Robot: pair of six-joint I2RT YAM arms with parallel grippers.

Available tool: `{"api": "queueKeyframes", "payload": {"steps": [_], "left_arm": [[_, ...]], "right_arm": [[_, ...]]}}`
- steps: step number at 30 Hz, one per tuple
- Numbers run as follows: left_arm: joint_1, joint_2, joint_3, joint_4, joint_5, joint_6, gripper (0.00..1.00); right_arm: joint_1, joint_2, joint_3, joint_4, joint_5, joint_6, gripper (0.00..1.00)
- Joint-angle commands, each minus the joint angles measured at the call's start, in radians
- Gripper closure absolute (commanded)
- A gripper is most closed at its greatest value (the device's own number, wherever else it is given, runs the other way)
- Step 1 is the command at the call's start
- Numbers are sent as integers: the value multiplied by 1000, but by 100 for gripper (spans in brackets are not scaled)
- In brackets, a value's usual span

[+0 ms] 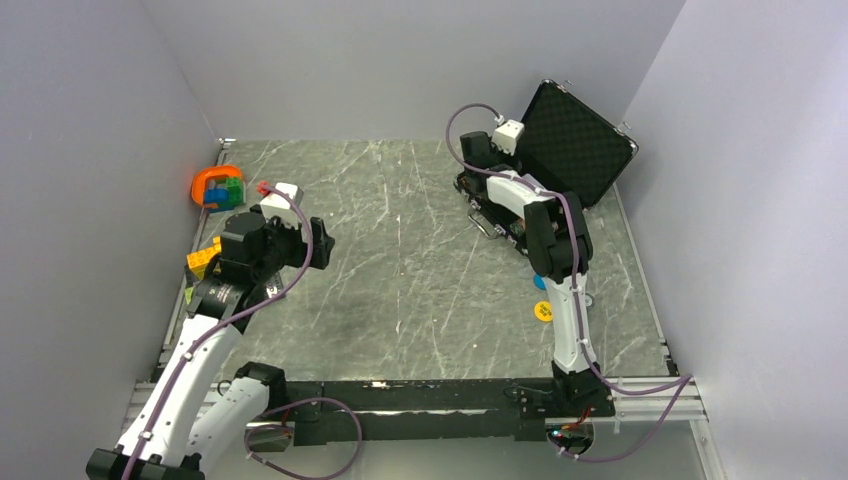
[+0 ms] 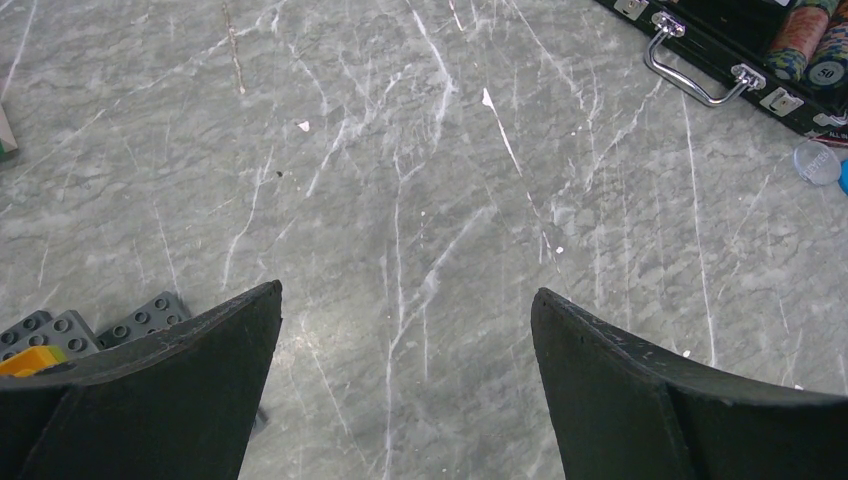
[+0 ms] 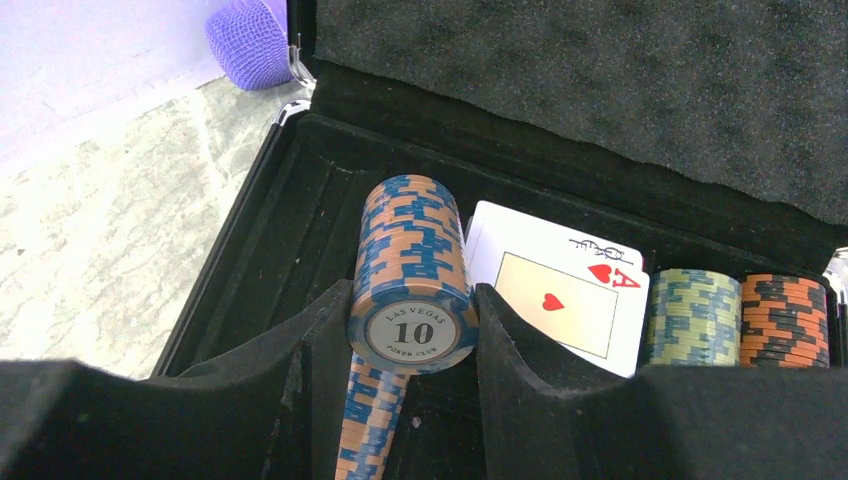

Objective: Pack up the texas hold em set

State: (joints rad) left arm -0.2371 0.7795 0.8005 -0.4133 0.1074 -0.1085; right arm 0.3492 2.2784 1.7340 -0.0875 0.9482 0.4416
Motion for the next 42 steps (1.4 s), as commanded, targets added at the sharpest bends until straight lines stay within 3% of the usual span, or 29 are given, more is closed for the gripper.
{"api": "queueKeyframes", "payload": {"steps": [1, 25, 27, 30, 32, 38, 42], "left_arm": [[-5, -1, 26, 11, -2, 4, 2], [-5, -3, 24, 14, 2, 4, 2], [-6, -4, 25, 14, 2, 3, 2], [-5, -2, 25, 14, 2, 4, 2], [-7, -3, 25, 14, 2, 3, 2], [-6, -3, 24, 16, 4, 3, 2], [-8, -3, 24, 15, 3, 3, 2]], "right_arm": [[-3, -9, 73, 125, 84, -55, 100], [-23, 132, 145, 230, 151, -270, 100], [-24, 130, 145, 227, 142, -276, 90], [-26, 114, 138, 223, 109, -289, 56], [-25, 91, 124, 225, 84, -291, 41], [-24, -14, 53, 261, 2, -311, 17], [-31, -92, -6, 287, -81, -322, 12]]}}
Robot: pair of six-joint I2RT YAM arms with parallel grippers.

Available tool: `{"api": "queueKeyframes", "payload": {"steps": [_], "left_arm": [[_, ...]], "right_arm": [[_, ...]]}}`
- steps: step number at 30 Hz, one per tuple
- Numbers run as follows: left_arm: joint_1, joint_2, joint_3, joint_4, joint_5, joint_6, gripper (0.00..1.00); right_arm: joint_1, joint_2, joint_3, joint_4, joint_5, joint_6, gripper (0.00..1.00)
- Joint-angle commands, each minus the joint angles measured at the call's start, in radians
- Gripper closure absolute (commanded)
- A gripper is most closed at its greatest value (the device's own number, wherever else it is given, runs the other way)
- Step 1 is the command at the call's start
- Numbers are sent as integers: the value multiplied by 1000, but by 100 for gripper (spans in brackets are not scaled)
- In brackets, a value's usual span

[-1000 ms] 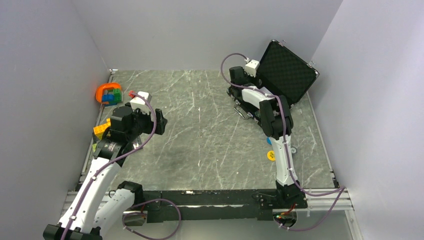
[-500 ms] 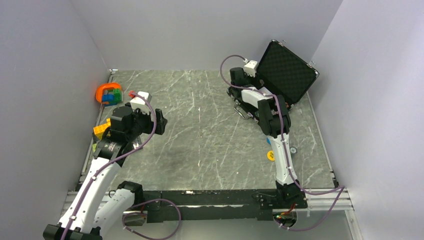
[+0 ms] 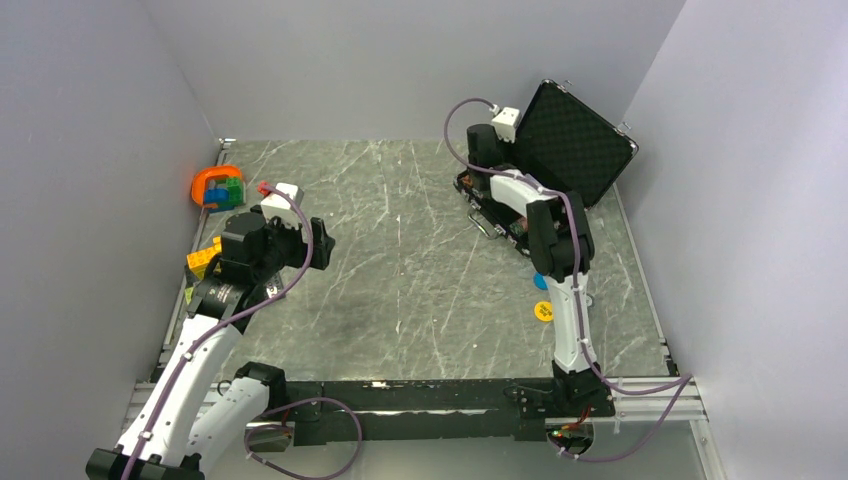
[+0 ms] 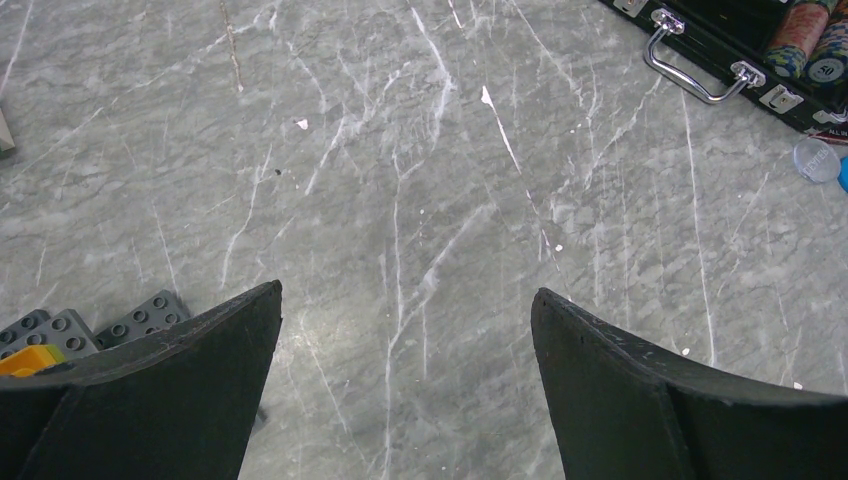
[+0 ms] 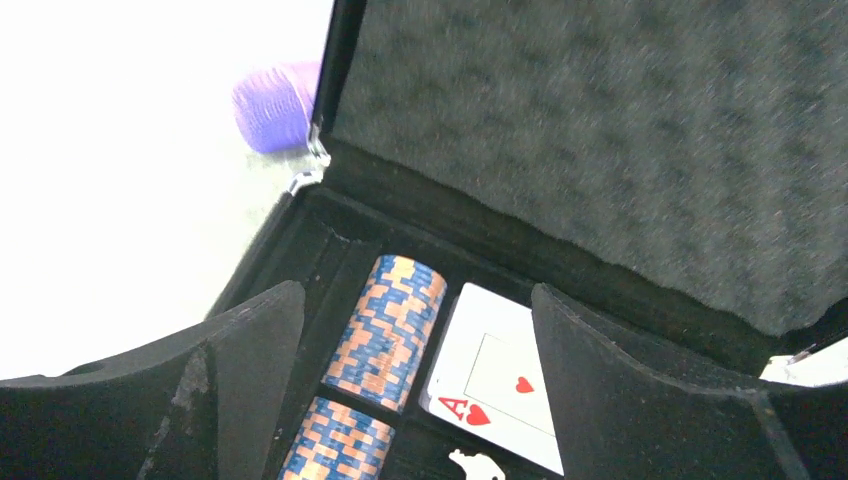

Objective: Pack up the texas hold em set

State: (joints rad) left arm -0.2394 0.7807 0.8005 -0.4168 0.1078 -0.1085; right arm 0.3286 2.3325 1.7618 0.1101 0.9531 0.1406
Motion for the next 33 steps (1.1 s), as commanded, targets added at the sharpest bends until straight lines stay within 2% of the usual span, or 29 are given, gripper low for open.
{"api": "queueKeyframes", "payload": {"steps": [1, 7, 11, 20, 33], "left_arm": [[-6, -4, 25, 19, 3, 3, 2], [-5, -10, 24, 18, 3, 3, 2], [-6, -12, 25, 18, 2, 3, 2], [-6, -12, 23, 17, 1, 3, 2], [-7, -9, 23, 19, 0, 3, 2]], "right_arm": [[-19, -161, -43, 76, -125, -11, 12], [-119, -136, 75, -176, -563, 101, 12], [-156, -72, 176, -303, -718, 87, 9], [-190, 16, 282, -449, -831, 47, 7], [-197, 52, 281, -460, -826, -29, 7]]}}
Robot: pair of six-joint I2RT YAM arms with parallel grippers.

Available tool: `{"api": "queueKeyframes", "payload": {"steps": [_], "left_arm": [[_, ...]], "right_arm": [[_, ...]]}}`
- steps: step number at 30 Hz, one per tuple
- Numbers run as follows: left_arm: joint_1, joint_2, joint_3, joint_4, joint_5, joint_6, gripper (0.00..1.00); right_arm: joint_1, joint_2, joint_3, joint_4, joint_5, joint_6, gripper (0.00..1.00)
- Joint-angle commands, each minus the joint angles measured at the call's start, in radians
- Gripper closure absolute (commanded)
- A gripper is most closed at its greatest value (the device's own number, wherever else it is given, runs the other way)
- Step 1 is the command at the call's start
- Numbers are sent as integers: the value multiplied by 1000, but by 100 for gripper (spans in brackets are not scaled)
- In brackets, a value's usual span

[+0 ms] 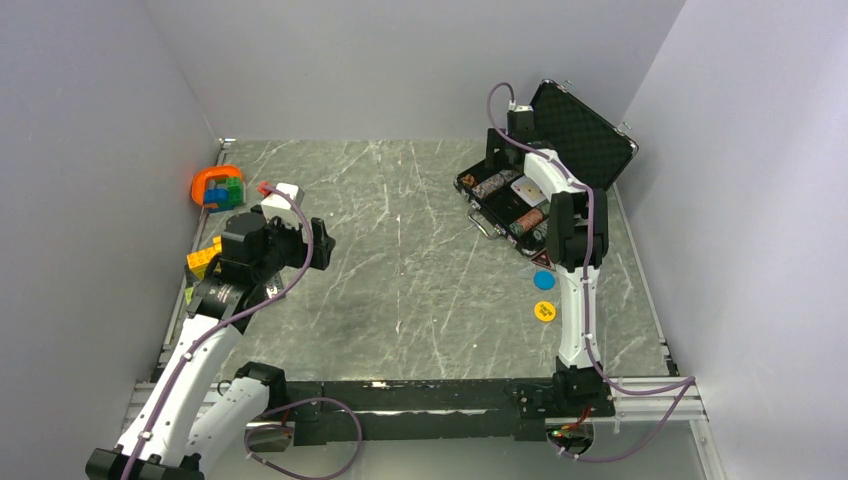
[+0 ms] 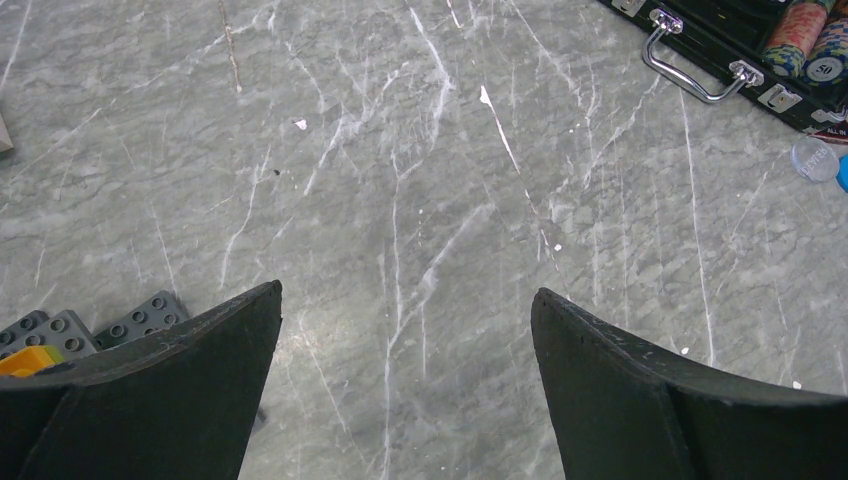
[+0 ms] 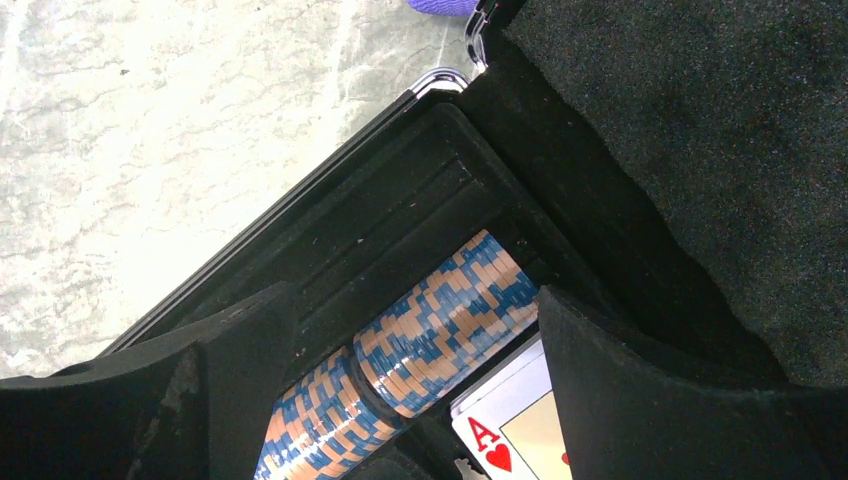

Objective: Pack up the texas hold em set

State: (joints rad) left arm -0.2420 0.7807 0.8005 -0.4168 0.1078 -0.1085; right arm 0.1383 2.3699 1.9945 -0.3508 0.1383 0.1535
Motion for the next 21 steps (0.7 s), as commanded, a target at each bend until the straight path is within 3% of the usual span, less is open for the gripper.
{"api": "queueKeyframes", "payload": {"steps": [1, 14, 21], "left_arm": [[-4, -10, 22, 19, 1, 3, 2], [-4, -9, 22, 18, 1, 3, 2], [-4, -9, 23, 18, 1, 4, 2]], "right_arm": [[-9, 19, 55, -3, -18, -49, 6], [-19, 79, 128, -59, -124, -122, 6], [-17, 39, 59, -54, -249, -137, 7]]}}
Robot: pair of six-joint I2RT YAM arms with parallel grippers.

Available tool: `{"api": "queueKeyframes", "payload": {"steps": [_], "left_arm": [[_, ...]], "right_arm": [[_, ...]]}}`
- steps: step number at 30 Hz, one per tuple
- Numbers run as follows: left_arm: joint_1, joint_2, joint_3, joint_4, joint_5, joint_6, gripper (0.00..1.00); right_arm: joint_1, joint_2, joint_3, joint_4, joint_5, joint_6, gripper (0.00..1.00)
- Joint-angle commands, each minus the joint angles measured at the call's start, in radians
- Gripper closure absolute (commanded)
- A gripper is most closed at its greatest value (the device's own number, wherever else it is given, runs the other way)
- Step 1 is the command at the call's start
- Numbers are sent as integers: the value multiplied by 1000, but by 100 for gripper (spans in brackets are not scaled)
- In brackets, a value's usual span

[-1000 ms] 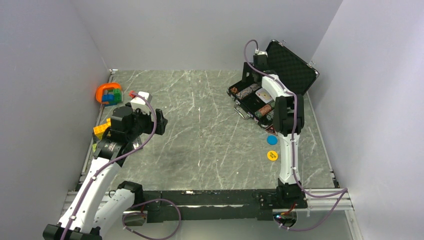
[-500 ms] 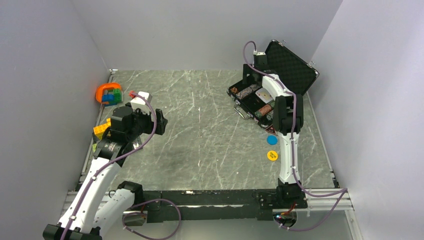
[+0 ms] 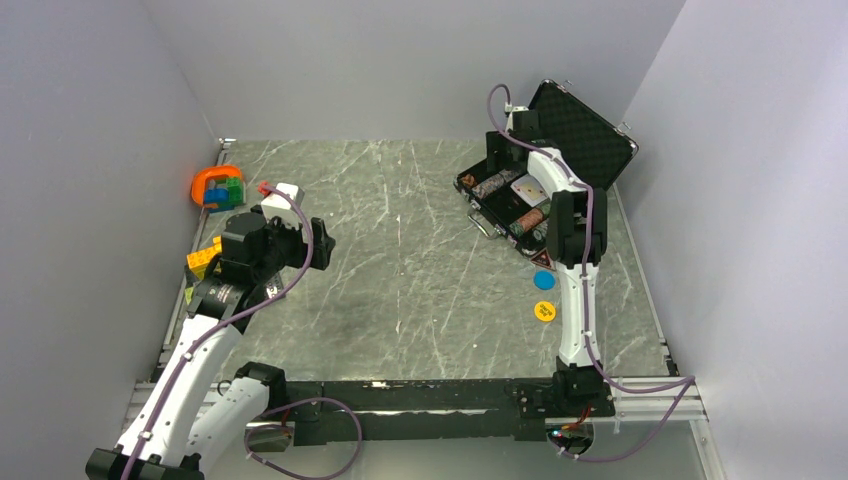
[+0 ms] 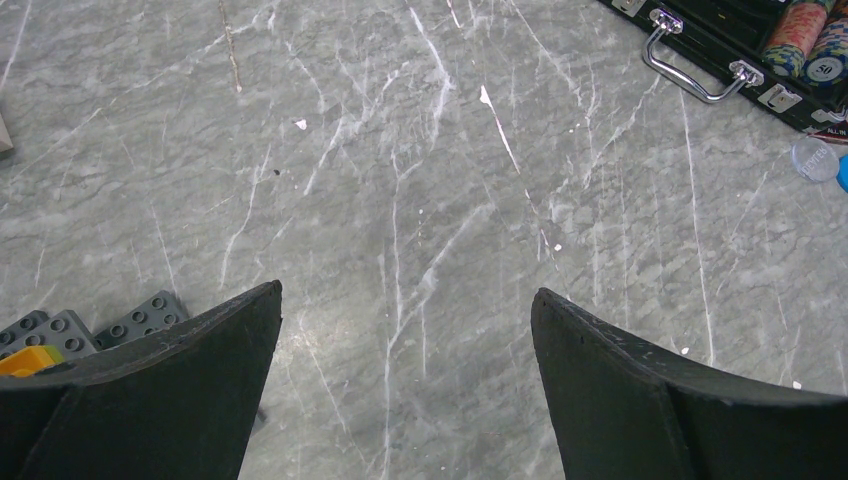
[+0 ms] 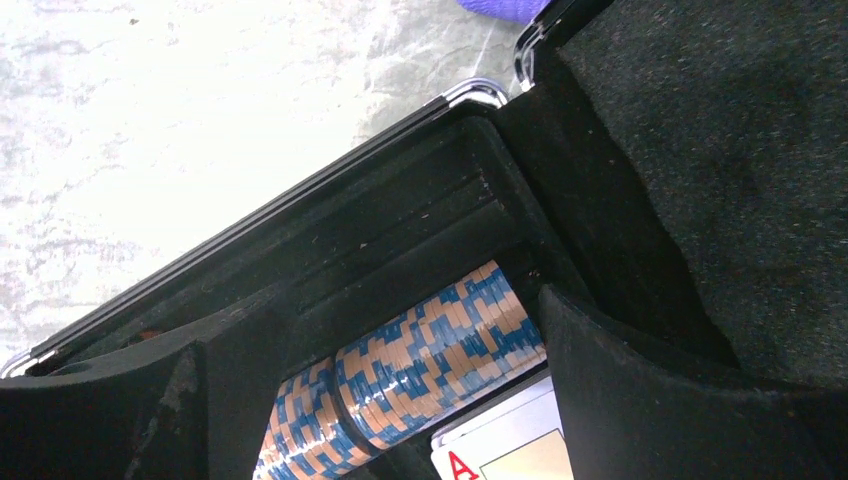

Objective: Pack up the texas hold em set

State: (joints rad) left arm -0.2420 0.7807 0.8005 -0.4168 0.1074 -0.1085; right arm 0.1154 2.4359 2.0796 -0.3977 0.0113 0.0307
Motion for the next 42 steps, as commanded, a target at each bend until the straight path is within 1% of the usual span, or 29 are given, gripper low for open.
{"api": "queueKeyframes", "payload": {"steps": [1, 3, 7, 11, 13, 14, 20, 22, 25, 26, 28, 31, 33, 35, 38, 42], "left_arm": [[-4, -10, 23, 19, 2, 3, 2], [-4, -10, 23, 18, 3, 3, 2], [-5, -11, 22, 19, 1, 3, 2], [-4, -10, 22, 18, 1, 4, 2], [-4, -10, 23, 18, -1, 3, 2], [-5, -10, 23, 18, -1, 4, 2], [-4, -12, 22, 17, -5, 5, 2], [-5, -10, 22, 18, -5, 4, 2], [-4, -9, 23, 18, -3, 4, 2], [-4, -10, 23, 18, -4, 4, 2], [-5, -8, 23, 18, -6, 4, 2], [-5, -10, 23, 18, -10, 4, 2], [-5, -11, 23, 19, -6, 3, 2], [-5, -9, 23, 21, 2, 3, 2], [-10, -10, 22, 22, 7, 2, 2], [-15, -21, 22, 23, 8, 0, 2]], "right_arm": [[5, -38, -42, -1, -146, -17, 7], [8, -49, -54, 1, -193, -21, 7], [12, -55, -47, -12, -221, -22, 7], [11, -68, -50, -12, -171, -22, 6], [13, -87, -62, -8, -153, -22, 1], [12, -101, -70, -4, -147, -22, 1], [12, -203, -95, -21, -93, -22, 0], [12, -258, -133, -27, -61, -16, 0], [13, -378, -209, -52, 0, 23, 0], [13, -419, -231, -80, 56, 80, 0], [13, -504, -277, -201, 143, 176, 1], [12, -685, -466, -247, 233, 277, 1], [10, -796, -598, -261, 264, 299, 1], [4, -875, -691, -310, 308, 311, 1], [-18, -961, -794, -380, 332, 321, 1], [-70, -1032, -928, -379, 289, 327, 3]]}}
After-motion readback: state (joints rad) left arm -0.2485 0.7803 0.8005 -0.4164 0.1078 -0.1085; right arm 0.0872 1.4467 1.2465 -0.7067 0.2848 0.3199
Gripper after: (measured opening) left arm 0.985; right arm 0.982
